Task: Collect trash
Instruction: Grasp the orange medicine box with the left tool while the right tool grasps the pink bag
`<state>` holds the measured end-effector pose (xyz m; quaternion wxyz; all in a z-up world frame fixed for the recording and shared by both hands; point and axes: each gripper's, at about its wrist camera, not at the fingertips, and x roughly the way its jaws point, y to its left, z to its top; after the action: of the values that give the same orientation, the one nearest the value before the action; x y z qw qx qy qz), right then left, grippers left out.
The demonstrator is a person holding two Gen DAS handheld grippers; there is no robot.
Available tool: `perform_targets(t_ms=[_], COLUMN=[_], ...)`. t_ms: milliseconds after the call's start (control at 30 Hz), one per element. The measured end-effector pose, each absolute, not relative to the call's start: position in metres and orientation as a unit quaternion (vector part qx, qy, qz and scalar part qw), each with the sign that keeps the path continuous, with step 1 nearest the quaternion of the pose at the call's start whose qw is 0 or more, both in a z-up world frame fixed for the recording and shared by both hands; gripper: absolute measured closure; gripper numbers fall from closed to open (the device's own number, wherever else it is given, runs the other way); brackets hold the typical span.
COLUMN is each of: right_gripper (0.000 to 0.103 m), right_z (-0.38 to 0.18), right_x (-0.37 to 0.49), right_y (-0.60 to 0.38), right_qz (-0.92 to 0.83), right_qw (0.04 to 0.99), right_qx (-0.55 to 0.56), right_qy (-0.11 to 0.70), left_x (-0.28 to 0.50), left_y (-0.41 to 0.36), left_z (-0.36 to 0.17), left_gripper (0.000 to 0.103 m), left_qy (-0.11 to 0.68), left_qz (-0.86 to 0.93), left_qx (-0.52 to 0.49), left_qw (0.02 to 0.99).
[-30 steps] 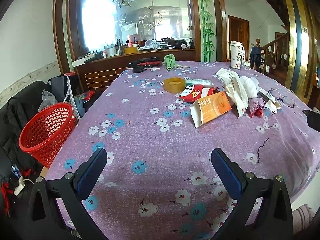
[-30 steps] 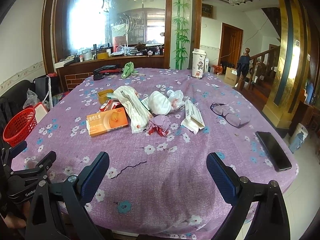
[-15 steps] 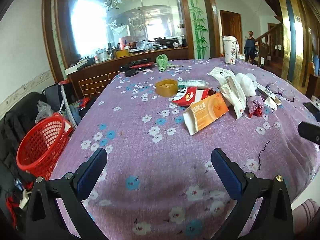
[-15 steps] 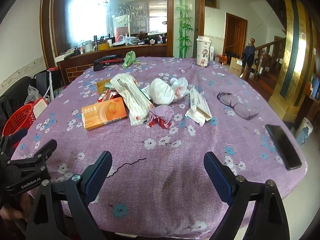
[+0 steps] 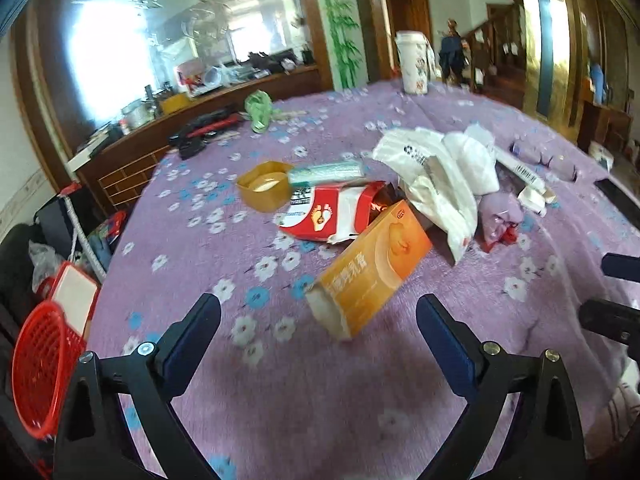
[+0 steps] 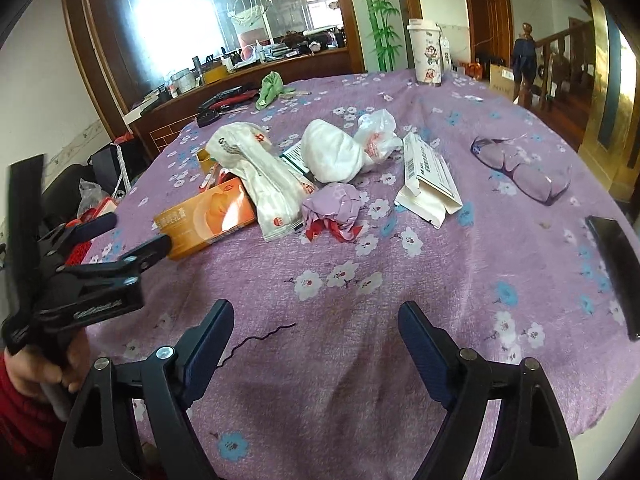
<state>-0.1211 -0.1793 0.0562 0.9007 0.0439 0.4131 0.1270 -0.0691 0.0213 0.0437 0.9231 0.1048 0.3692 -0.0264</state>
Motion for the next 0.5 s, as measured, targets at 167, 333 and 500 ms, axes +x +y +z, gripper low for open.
perform_targets(t_ms=[167, 333, 500], right_gripper=[0.018, 0.031, 0.032], right_z=[0.052, 0.047, 0.047], right_x=[-0.104, -0.081, -0.063], right_y=[-0.187, -0.19, -0.185], right_qz=[0.149, 0.163, 0.159], right_qw=[0.887, 0.874, 0.873], right_qx=[0.076, 0.106, 0.113], right_qy=[0.431, 0.446, 0.448], left_x=[-0.039, -0.023, -0.019], left_y=[0.012, 0.004, 0.005], left_z=[0.031, 0.022, 0.022], left_gripper=[0.022, 0.028, 0.052], left_qy=[0.399, 0.414, 0.412], left_qz=[-0.046, -0.062, -0.073], left_qx=[0.109, 0.103, 0.074], left_qw=[0.909, 0.902, 0.905])
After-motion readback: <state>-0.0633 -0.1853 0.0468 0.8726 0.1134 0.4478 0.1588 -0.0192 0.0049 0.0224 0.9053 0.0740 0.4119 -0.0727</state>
